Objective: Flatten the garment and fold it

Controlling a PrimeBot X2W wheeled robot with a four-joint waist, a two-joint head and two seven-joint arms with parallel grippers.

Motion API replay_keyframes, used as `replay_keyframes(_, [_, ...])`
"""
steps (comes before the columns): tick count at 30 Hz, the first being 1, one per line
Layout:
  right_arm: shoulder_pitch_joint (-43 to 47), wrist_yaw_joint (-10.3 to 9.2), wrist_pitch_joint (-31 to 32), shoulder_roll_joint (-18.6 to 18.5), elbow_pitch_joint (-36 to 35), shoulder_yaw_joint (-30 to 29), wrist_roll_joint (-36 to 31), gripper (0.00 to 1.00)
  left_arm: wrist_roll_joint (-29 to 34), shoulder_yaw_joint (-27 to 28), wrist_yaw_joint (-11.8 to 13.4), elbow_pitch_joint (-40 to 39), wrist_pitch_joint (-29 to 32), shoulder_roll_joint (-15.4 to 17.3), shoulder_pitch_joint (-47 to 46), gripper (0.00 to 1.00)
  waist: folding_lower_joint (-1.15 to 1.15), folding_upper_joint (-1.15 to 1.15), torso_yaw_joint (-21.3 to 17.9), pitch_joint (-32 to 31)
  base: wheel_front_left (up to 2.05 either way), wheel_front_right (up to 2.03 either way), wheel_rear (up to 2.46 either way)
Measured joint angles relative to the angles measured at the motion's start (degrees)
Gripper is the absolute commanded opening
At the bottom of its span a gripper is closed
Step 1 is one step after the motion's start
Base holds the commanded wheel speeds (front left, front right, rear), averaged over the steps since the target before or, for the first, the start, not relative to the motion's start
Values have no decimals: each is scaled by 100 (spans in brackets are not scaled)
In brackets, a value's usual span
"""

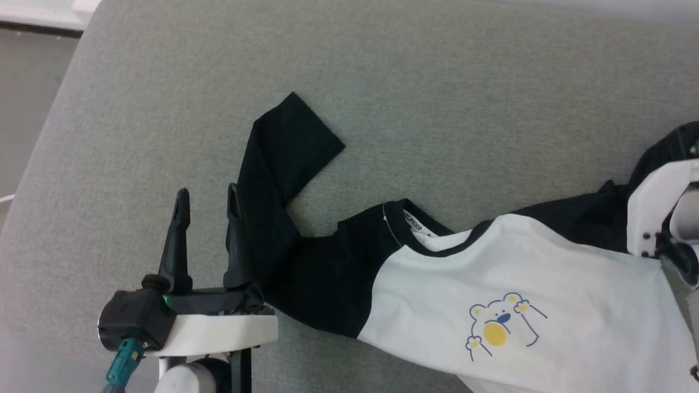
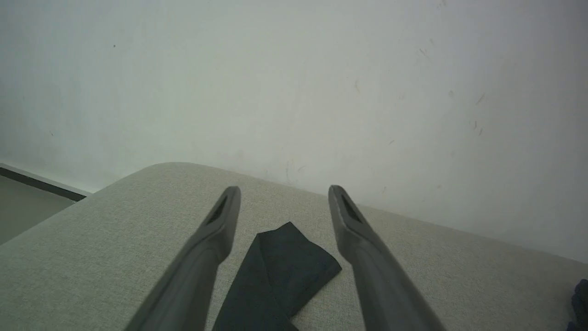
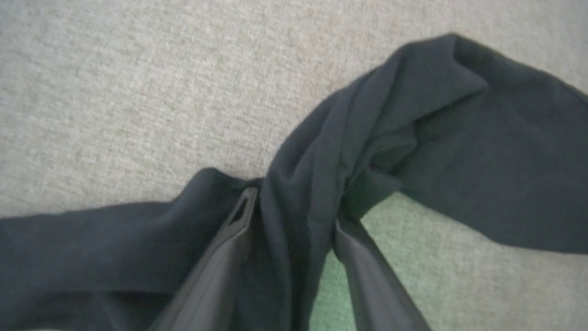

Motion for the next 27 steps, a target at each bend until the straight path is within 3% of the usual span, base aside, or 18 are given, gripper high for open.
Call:
replay_keyframes(8, [-522,1,-790,-27,192,-114,12,0,55,89,41,40,0,-1,1,100,-1,0,-56,117,0,0,0])
replay_keyframes(15, [-790,5,-1440,-721,231,-947,-42,0,126,146,-19,79,0,4,1,100,-1,0,-425,-18,0,0,0])
replay_keyframes(20, [-406,4,-2009,-1109,444,-1644,-353,0,167,112,-73,102,0,3,1,100,-2,0,-610,-67,0,0,0])
replay_keyframes(21, [-276,4,-2072,-1101,542,-1755,-403,18,167,107,-101,109,0,5,0,100,-2,0,-623,-60,0,0,0])
replay_keyframes(22, [-151,4,-2125,-1067,655,-1849,-439,100,166,105,-111,119,0,8,0,100,-2,0,-629,-45,0,0,0])
replay_keyframes(27, [130,4,-2235,-604,1067,-2045,-648,100,137,113,-160,214,8,48,-2,100,-1,0,-673,-22,0,0,0])
